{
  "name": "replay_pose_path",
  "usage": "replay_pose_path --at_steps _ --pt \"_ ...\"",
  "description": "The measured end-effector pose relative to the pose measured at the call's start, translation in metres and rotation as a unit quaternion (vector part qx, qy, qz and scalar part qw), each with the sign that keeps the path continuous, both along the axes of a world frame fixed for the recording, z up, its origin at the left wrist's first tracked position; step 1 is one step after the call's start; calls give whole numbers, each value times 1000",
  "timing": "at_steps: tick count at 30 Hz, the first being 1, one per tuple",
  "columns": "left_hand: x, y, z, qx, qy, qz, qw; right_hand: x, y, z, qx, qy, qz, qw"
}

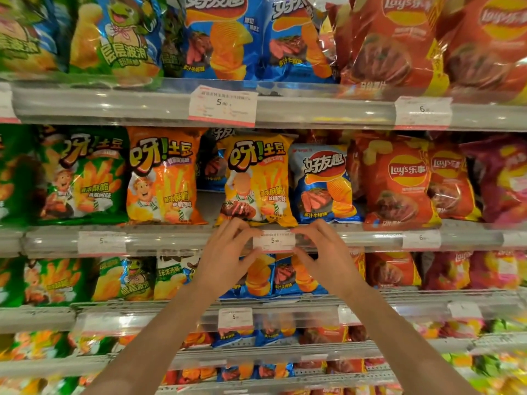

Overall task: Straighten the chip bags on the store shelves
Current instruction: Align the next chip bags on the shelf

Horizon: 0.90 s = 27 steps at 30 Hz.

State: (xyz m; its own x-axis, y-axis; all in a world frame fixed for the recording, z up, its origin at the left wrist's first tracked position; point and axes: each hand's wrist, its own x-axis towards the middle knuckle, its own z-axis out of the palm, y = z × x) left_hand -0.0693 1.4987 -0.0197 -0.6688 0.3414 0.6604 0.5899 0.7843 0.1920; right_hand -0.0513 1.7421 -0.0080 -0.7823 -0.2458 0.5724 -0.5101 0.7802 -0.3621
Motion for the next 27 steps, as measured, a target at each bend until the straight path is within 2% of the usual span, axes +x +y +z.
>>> replay_pose_path --at_steps 7,11,13,15,17,24,27 --pt "0 1 1 0 -7 7 1000 2 0 9 22 -27 -2 999" --pt "4 3 1 7 -7 17 1000 1 7 47 17 -140 19 990" --pt "5 4 1 7 -9 26 1000 -4 7 71 -25 -146 5 989" --pt "6 5 1 8 -12 31 999 -12 -1 89 -76 -115 -13 990" --pt "6 5 1 12 -15 30 999 -22 -14 100 -93 -111 -24 989" --pt "6 4 2 20 -17 20 999 -60 -52 100 -159 -226 38 960" --pt "5 2 2 22 -14 8 1000 -63 -56 95 -210 -228 64 949"
